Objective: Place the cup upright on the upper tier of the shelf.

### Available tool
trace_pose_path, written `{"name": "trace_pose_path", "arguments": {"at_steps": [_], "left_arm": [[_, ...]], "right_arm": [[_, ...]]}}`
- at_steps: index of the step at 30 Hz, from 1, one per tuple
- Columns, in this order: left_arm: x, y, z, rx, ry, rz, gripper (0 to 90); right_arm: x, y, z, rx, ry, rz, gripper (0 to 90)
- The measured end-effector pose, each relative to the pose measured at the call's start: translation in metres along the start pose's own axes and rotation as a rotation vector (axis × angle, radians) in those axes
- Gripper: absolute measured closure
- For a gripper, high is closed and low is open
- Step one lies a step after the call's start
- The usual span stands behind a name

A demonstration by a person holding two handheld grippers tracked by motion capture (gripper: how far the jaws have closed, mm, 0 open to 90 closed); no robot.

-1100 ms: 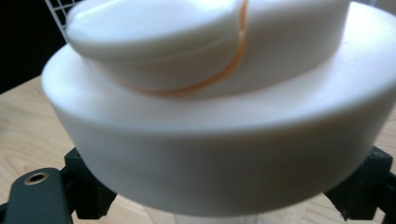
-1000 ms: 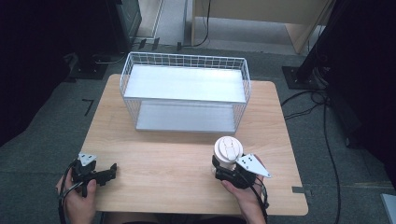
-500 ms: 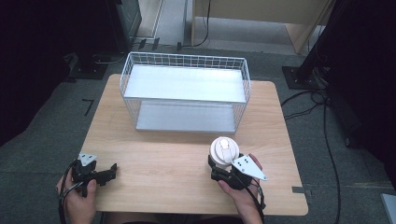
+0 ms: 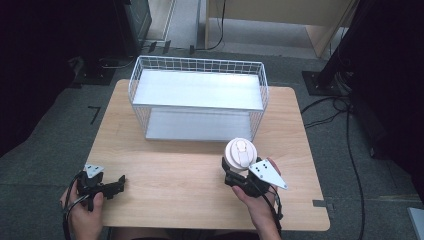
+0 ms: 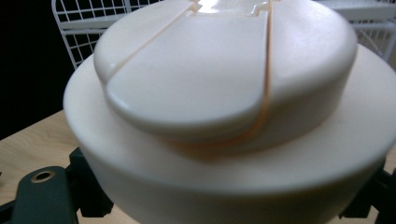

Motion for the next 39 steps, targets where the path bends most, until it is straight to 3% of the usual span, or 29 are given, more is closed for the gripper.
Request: {"name": "trace_pose_path", "arguments": {"at_steps": [39], "left_arm": [[0.000, 0.000, 0.000, 0.000, 0.000, -0.001, 0.0]], "right_arm": [[-0.045, 0.115, 0.024, 0.092, 0.000, -0.160, 15.5]]}}
Point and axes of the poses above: each handheld gripper's, and its own axes: x roughly backward along the jaws, y roughly out of its top, z roughly to its left, the point moved 5 cm from there along -x, roughly forward along the jaws, and after that the axes turned 8 degrees about -z, right-handed, at the moved point
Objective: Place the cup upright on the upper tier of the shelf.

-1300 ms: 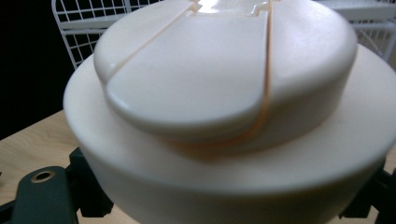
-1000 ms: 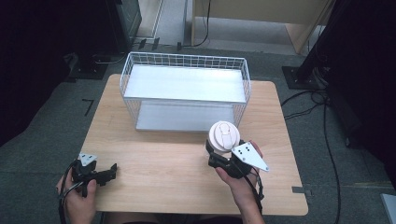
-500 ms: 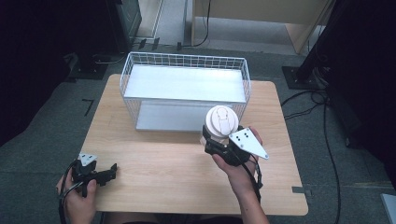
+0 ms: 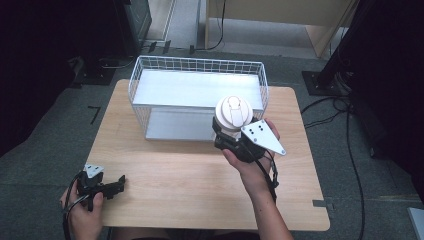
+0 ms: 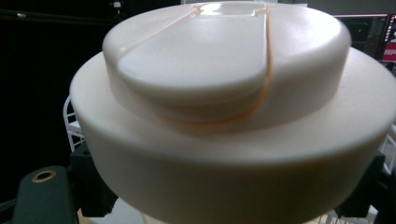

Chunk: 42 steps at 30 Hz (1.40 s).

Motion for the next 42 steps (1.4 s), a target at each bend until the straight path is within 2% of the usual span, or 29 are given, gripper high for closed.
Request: {"name": "trace_pose_path", "arguments": {"at_steps": [14, 19, 28, 32, 42], "left_arm": [[0.000, 0.000, 0.000, 0.000, 0.000, 0.000, 0.0], [0.000, 0.000, 0.000, -0.001, 0.000, 0.001, 0.0], [0.000, 0.000, 0.000, 0.000, 0.000, 0.000, 0.0], [0.000, 0.000, 0.000, 0.000, 0.000, 0.000, 0.0], [0.000, 0.000, 0.000, 0.000, 0.000, -0.001, 0.0]], "right_arm": [[-0.030, 0.032, -0.012, 0.001, -0.033, -0.054, 15.5], [-0.043, 0.036, -0.018, 0.012, -0.058, -0.051, 15.6], [-0.066, 0.037, -0.028, 0.001, -0.088, -0.037, 15.6], [-0.075, 0.040, -0.028, 0.007, -0.082, -0.052, 15.6], [-0.108, 0.042, -0.032, 0.031, -0.124, -0.030, 15.5]]}}
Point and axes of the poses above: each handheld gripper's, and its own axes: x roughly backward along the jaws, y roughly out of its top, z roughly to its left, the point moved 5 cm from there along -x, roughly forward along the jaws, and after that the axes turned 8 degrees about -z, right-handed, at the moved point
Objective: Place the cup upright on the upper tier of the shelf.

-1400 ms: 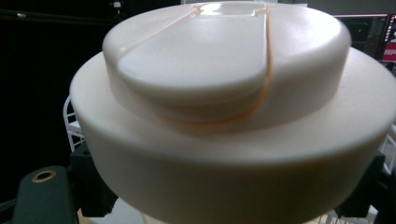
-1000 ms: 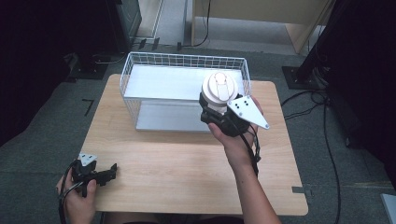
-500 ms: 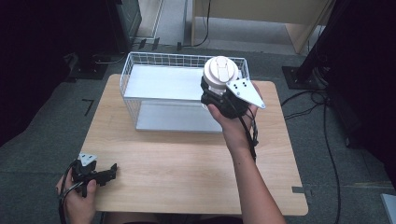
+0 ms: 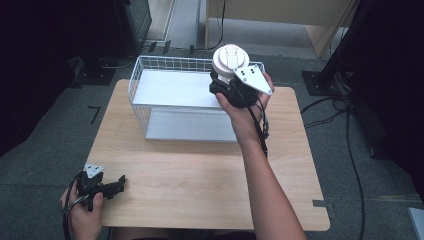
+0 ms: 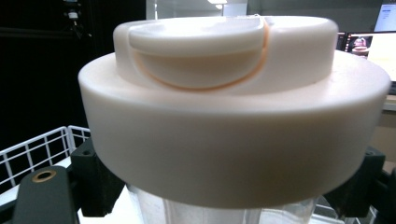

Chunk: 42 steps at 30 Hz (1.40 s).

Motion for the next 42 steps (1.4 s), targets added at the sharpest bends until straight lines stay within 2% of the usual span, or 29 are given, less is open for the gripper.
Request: {"name": "trace_pose_path", "arguments": {"at_steps": [8, 14, 21, 25, 33, 42], "left_arm": [[0.000, 0.000, 0.000, -0.001, -0.001, 0.002, 0.0], [0.000, 0.000, 0.000, -0.001, -0.001, 0.002, 0.0], [0.000, 0.000, 0.000, -0.001, -0.001, 0.002, 0.0], [0.000, 0.000, 0.000, -0.001, -0.001, 0.002, 0.0], [0.000, 0.000, 0.000, 0.001, 0.000, 0.001, 0.0], [0.000, 0.000, 0.000, -0.002, -0.003, 0.002, 0.0]], "right_arm": [[-0.020, -0.005, -0.005, -0.021, -0.023, 0.021, 15.5], [-0.034, -0.007, -0.002, -0.030, -0.032, 0.028, 15.5], [-0.050, -0.011, -0.003, -0.012, -0.049, 0.044, 15.4], [-0.055, -0.011, -0.002, -0.017, -0.040, 0.051, 15.3], [-0.057, -0.013, -0.007, -0.046, -0.053, 0.052, 14.8], [-0.058, -0.012, -0.007, -0.082, -0.036, 0.078, 4.8]]}}
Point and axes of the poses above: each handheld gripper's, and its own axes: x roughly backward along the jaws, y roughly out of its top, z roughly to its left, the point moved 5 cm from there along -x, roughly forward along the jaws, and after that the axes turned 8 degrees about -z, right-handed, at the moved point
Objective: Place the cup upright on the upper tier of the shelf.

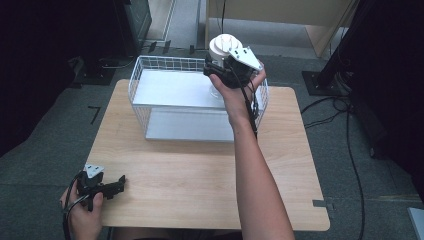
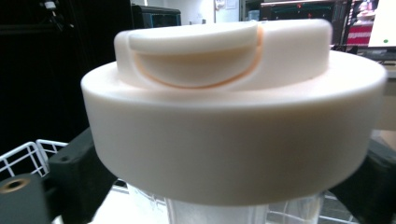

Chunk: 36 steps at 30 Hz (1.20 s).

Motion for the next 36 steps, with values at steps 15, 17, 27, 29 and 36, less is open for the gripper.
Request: {"name": "trace_pose_path", "arguments": {"at_steps": [15, 17, 27, 29, 36], "left_arm": [[0.000, 0.000, 0.000, 0.000, 0.000, -0.001, 0.0], [0.000, 0.000, 0.000, 0.000, 0.000, -0.001, 0.0], [0.000, 0.000, 0.000, -0.001, 0.000, -0.001, 0.0], [0.000, 0.000, 0.000, 0.001, -0.001, -0.001, 0.0], [0.000, 0.000, 0.000, -0.002, -0.001, 0.001, 0.0]], "right_arm": [[0.022, -0.019, -0.003, -0.004, 0.025, 0.009, 0.0], [0.026, -0.024, -0.003, 0.000, 0.022, 0.007, 0.0], [0.049, -0.049, -0.013, 0.027, 0.026, 0.017, 0.0], [0.054, -0.053, -0.013, 0.043, 0.034, 0.017, 0.0], [0.073, -0.065, -0.017, 0.071, 0.045, 0.019, 0.0]]}}
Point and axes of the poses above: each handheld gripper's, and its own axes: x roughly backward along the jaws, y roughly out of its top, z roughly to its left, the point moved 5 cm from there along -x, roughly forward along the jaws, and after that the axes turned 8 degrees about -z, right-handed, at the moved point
